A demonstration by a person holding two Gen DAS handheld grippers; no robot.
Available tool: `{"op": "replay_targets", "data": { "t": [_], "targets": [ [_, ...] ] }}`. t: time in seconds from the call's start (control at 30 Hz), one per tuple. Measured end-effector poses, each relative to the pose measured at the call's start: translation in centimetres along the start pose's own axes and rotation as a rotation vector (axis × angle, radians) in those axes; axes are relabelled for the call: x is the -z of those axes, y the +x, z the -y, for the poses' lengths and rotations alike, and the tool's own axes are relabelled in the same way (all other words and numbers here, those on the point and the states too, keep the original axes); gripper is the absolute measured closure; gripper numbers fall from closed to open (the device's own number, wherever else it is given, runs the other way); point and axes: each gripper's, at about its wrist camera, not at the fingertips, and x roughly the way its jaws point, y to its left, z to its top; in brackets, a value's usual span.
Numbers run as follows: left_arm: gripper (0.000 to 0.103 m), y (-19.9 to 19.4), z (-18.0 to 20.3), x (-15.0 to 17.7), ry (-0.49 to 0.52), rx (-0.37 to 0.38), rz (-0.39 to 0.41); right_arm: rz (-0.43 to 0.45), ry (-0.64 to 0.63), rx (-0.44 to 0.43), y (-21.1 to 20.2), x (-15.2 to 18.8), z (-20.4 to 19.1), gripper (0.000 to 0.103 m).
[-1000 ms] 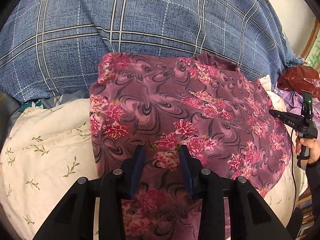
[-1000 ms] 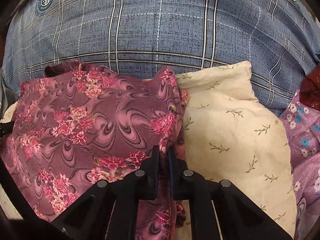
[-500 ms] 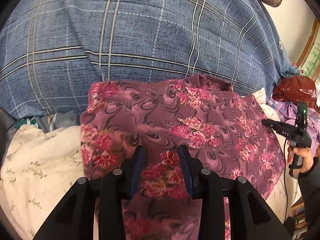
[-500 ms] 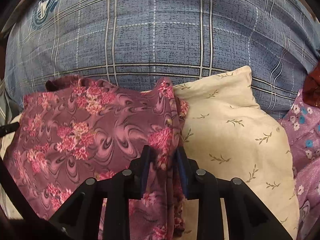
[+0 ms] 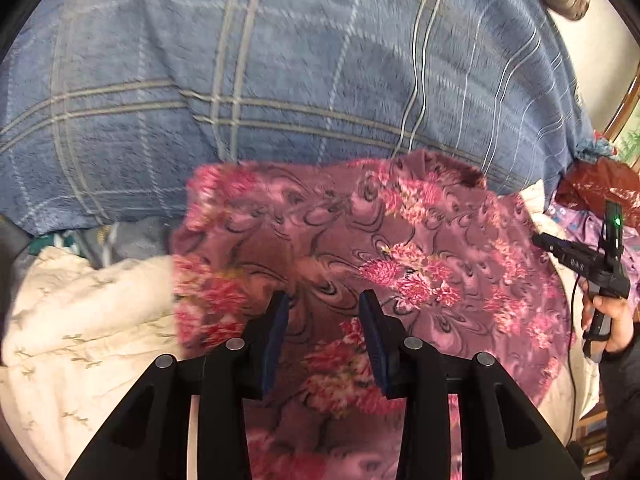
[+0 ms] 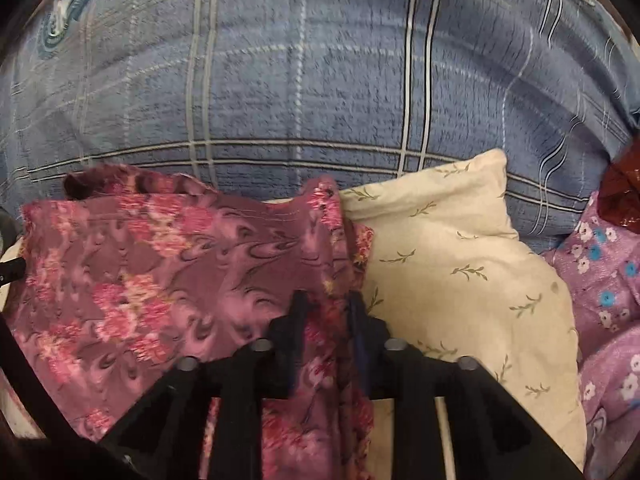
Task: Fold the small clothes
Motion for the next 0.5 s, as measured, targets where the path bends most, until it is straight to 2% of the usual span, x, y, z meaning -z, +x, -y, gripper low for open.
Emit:
{"op": "replay_targets", "data": {
  "t": [0.03, 0.13, 0.23, 0.3, 0.37, 0.5],
  "targets": [
    [0.053, -0.8, -0.4, 0.1, -0.010, -0.001, 0.005, 0.016, -0.005, -0.001, -1.0, 0.2, -0.8, 0.065],
    [0.046, -2.9, -1.6, 0.4, -0.040, -0.003, 0.030, 0.049, -0.032, -0.046, -4.0, 0.7, -3.0, 0.063],
    [0.045, -3.9, -3.0, 0.7, -0.067, -0.019, 0.033, 0.070, -0.061, -0.109, -6.8, 1.4, -4.8, 0.060],
    [0.045, -4.5, -3.8, 1.1, -0.088, -0.022, 0.031, 0.082, -0.099, -0.169, -8.8, 2.3, -7.3, 0.059],
    [0.045, -4.8, -4.6, 1.3, -0.108, -0.011, 0.020, 0.090, -0.134, -0.226, -10.3, 3.6, -9.5, 0.053],
    [0.045, -4.2, -5.5, 1.2, -0.133, 0.014, -0.001, 0.087, -0.220, -0.347, -12.3, 6.3, -16.1, 0.053]
  ]
}}
